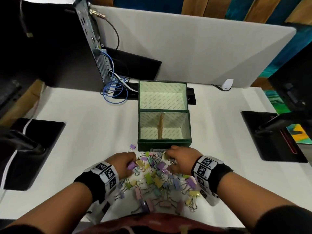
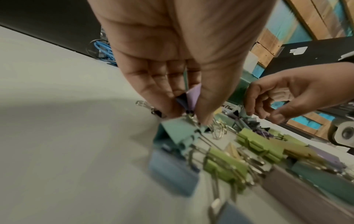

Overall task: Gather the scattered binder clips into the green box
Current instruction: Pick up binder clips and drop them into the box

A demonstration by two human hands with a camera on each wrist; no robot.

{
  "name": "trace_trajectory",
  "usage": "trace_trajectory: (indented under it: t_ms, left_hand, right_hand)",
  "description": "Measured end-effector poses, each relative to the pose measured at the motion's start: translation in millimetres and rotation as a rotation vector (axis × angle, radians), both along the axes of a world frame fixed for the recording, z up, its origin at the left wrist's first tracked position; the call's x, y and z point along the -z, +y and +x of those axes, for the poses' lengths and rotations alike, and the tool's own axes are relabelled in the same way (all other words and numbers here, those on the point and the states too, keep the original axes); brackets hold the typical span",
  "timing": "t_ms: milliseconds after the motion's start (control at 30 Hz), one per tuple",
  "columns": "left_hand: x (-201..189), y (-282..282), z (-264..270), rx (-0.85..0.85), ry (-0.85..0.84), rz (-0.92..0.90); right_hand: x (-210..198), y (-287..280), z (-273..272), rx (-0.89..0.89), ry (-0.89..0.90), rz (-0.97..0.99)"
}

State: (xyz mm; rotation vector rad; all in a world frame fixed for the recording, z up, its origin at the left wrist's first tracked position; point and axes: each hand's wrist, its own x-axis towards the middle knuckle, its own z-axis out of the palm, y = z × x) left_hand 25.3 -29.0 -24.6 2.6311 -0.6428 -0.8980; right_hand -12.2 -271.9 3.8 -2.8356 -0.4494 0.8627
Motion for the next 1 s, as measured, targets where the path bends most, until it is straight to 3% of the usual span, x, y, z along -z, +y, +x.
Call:
trace_trajectory:
  t_ms: [133, 333, 533, 767, 900, 1000]
  left_hand:
    - [-2.3, 4.0, 2.9, -0.019, -0.006, -0.01]
    - [-10.6, 7.5, 3.2, -0.11, 0.02, -0.112]
    - [-20.6, 22.8, 10.4, -0.231, 0.008, -0.299]
    - [-51.3, 15.5, 27.9, -0.444, 0.04, -0.627]
    - [-68.1, -6.2, 39.7, -0.453, 0.007, -0.681]
    - [-74.7, -23.1, 46.7, -0.476, 0.04, -0.695]
  right_hand:
    - [2.1, 18.2, -0.7, -0.122, -0.001, -0.002]
    - [9.7, 31.7, 6.8, -0.138, -0.069, 0.038]
    - [-1.1, 24.2, 11.6, 0.038, 0.084, 0.125]
    - [-45.1, 8.9, 23.1, 0.289, 0.247, 0.478]
    - [-67.4, 9.8, 41.3, 0.543, 0.16, 0.757]
    - [-68.0, 14.9, 50.8, 0.541, 0.067, 0.746]
